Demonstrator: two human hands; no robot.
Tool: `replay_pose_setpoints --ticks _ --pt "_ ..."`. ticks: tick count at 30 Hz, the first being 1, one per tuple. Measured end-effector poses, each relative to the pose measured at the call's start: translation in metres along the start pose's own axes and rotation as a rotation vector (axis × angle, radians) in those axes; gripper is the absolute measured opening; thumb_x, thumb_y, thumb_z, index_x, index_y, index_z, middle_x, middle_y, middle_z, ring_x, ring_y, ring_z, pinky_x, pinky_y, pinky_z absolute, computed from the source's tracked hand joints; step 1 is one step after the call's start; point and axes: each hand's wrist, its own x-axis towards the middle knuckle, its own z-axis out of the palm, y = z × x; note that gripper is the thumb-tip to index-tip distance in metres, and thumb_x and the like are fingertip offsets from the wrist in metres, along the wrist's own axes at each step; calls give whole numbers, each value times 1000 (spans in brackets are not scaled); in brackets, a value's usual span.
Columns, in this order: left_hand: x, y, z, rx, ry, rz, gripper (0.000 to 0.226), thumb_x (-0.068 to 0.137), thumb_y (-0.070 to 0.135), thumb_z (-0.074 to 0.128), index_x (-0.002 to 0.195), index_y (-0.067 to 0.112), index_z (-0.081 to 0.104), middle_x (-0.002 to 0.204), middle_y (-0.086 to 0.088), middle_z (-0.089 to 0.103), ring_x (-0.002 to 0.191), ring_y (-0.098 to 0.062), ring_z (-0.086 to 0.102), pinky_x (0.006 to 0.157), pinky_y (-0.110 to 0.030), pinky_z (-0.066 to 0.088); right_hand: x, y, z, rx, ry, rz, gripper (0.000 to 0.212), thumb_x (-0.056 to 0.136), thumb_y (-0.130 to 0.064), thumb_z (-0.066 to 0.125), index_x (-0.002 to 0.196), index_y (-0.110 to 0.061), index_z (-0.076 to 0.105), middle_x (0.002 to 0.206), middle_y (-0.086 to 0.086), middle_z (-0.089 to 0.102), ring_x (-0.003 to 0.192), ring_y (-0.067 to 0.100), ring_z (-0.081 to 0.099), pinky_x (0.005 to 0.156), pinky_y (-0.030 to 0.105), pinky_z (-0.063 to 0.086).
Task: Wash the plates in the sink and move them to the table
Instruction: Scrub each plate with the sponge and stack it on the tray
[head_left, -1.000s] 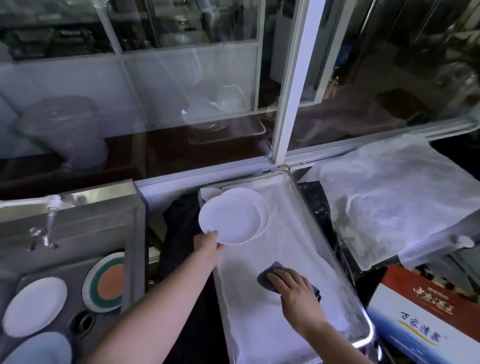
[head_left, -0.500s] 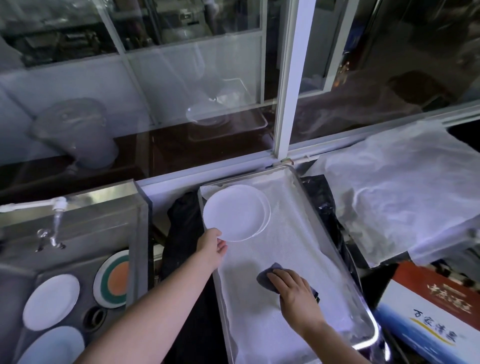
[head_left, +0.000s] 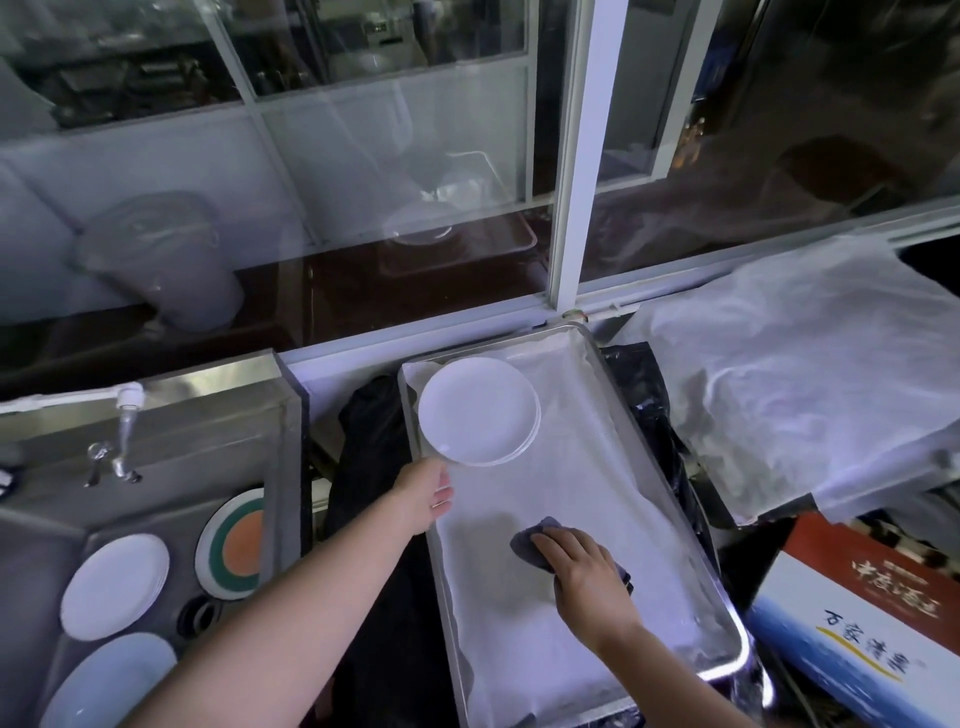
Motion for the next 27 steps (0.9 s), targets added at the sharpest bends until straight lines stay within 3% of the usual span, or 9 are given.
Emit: replay_pose_setpoints --ticks 3,6,12,15,17,19,23,25,27 --pt "-3 -16 -22 -6 -58 -17 17 101 20 54 112 9 61 111 -9 66 96 -26 66 93 -43 54 4 -13 1 -19 -15 -9 67 63 -2 56 126 -27 56 120 -8 64 105 24 66 79 36 57" --pt "-7 -31 -51 15 -102 -25 24 99 18 56 118 7 64 116 -9 70 102 -26 67 85 -40 55 8 -32 4 -39 -26 -22 66 67 -2 55 127 -27 55 122 -7 64 107 25 65 82 39 57" --pt "-28 -62 -133 122 -150 44 21 98 22 62 115 12 66 114 -8 72 106 -25 69 89 -39 56 11 -101 20 -103 -66 -91 71 68 3 66 130 -27 55 128 -6 63 111 26 64 88 40 56" --pt "-38 -85 -189 217 -120 114 16 96 20 56 96 8 67 88 -5 69 81 -21 70 75 -31 55 8 -151 43 -137 -90 -131 77 60 0 73 129 -28 54 129 -6 62 108 27 66 84 40 58" --pt "-46 -104 -235 341 -80 193 25 101 19 46 82 11 60 69 -4 56 60 -17 57 59 -25 45 3 -189 63 -149 -119 -150 81 58 -2 73 130 -30 52 132 -7 60 110 26 65 84 39 58" --pt "-48 -125 -287 498 -38 279 36 104 22 41 73 14 56 64 -5 49 56 -18 48 56 -27 37 0 -230 85 -173 -170 -175 79 63 -4 70 134 -31 49 137 -6 57 114 27 63 87 41 57" --pt "-58 -168 -397 732 17 297 41 105 25 40 72 14 63 74 -5 63 76 -28 63 68 -33 43 0 -317 130 -250 -277 -227 65 91 -8 51 152 -30 38 158 -8 35 143 24 34 110 42 36" --pt "-65 -191 -446 792 86 271 40 105 28 41 91 7 71 97 -14 71 100 -32 67 83 -34 49 1 -357 155 -260 -316 -246 65 95 -5 46 154 -31 34 159 -9 31 146 21 27 113 40 31" --pt "-73 -215 -492 837 173 236 43 105 36 42 111 4 70 115 -16 71 111 -32 66 91 -32 49 2 -397 179 -275 -373 -280 68 95 -2 46 155 -30 32 159 -8 31 147 21 25 114 39 29"
